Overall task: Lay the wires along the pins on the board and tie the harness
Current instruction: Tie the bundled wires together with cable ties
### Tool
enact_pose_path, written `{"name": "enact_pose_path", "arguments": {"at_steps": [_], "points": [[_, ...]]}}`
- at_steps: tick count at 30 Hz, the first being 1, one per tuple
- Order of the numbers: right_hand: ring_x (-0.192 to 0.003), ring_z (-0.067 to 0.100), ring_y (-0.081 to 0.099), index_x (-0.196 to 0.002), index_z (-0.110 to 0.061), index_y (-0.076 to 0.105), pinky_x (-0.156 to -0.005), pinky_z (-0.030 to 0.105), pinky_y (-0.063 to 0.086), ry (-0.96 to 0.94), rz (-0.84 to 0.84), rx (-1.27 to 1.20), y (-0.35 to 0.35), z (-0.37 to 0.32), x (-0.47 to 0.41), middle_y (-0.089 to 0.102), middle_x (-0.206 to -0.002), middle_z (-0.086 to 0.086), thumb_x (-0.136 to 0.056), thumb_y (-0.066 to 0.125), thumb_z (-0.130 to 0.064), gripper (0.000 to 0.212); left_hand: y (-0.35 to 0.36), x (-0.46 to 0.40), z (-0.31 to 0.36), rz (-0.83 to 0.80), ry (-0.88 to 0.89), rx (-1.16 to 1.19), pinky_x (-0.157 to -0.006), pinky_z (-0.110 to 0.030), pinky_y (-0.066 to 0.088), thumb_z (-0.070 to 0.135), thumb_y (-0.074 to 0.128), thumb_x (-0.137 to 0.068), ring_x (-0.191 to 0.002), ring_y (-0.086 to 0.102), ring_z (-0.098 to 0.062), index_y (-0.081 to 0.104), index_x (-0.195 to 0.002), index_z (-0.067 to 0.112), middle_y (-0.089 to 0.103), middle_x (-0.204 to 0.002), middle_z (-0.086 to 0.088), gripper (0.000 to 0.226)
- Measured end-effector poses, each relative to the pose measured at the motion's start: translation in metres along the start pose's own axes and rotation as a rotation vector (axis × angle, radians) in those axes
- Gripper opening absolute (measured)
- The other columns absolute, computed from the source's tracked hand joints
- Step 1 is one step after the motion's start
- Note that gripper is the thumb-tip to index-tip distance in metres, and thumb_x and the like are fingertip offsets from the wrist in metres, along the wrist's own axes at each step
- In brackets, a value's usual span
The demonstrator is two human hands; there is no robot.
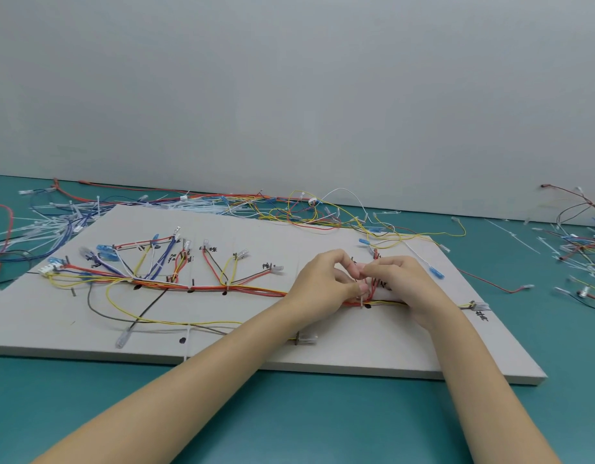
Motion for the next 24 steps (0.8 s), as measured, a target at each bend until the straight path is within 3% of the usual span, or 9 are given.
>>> {"name": "enact_pose_path", "arguments": {"at_steps": [2, 4, 6, 11, 18, 24], "points": [[-0.067, 0.014, 0.067, -0.081, -0.001, 0.075, -0.068, 0.024, 0.053, -0.008, 0.036, 0.026, -0.0018, -0.0008, 0.0003, 0.074, -0.073, 0.006, -0.081, 0.070, -0.012, 0.012, 0.0020, 0.0001, -0.0004, -0.074, -0.022, 0.108, -0.065, -0.029, 0.056, 0.003, 0.071, -0.084, -0.061, 0.067, -0.021, 0.059, -0.076, 0.014, 0.069, -0.064, -0.009, 0.018], [-0.063, 0.004, 0.067, -0.082, -0.001, 0.075, -0.057, 0.014, 0.048, -0.015, 0.041, 0.040, -0.0013, -0.0025, 0.0013, 0.073, -0.068, -0.006, -0.081, 0.068, -0.009, 0.010, 0.0027, 0.0012, 0.0013, -0.119, -0.040, 0.126, -0.047, -0.017, 0.047, 0.000, 0.067, -0.087, -0.054, 0.067, -0.015, 0.060, -0.079, 0.012, 0.067, -0.058, -0.005, 0.016], [-0.058, -0.001, 0.065, -0.081, -0.002, 0.075, -0.054, 0.011, 0.045, -0.019, 0.043, 0.056, -0.0014, -0.0030, 0.0017, 0.072, -0.064, -0.010, -0.082, 0.068, -0.009, 0.010, 0.0013, 0.0016, 0.0027, -0.129, -0.048, 0.119, -0.043, -0.015, 0.043, 0.001, 0.063, -0.089, -0.056, 0.069, -0.015, 0.060, -0.082, 0.012, 0.067, -0.059, -0.003, 0.014], [-0.067, 0.005, 0.065, -0.077, -0.005, 0.076, -0.071, 0.025, 0.047, -0.016, 0.026, 0.090, -0.0003, -0.0025, 0.0015, 0.073, -0.068, -0.005, -0.081, 0.069, -0.012, 0.011, 0.0021, 0.0017, 0.0006, -0.140, -0.098, 0.248, -0.050, -0.020, 0.053, -0.001, 0.061, -0.091, -0.063, 0.072, -0.020, 0.059, -0.086, 0.007, 0.069, -0.069, -0.008, 0.010], [-0.067, 0.009, 0.063, -0.073, -0.012, 0.077, -0.070, 0.025, 0.046, -0.020, 0.031, 0.082, -0.0007, -0.0024, 0.0015, 0.071, -0.067, -0.001, -0.079, 0.076, -0.025, 0.014, 0.0014, 0.0027, -0.0004, -0.093, -0.120, 0.306, -0.057, -0.020, 0.056, -0.005, 0.068, -0.084, -0.062, 0.071, -0.018, 0.055, -0.087, 0.008, 0.070, -0.072, -0.014, 0.019], [-0.069, 0.013, 0.064, -0.072, -0.010, 0.076, -0.079, 0.030, 0.047, -0.021, 0.007, 0.052, 0.0012, -0.0045, 0.0039, 0.071, -0.070, 0.010, -0.080, 0.076, -0.026, 0.018, 0.0036, 0.0014, -0.0019, -0.082, -0.141, 0.316, -0.059, -0.021, 0.056, -0.008, 0.055, -0.092, -0.066, 0.068, -0.024, 0.038, -0.080, 0.013, 0.066, -0.089, -0.024, 0.030]]}}
Point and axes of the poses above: each hand's wrist, its own x-axis away from the middle knuckle, its own y-axis out of the palm, z = x × y, the point moved 7 cm from there along -x, towards the middle knuckle
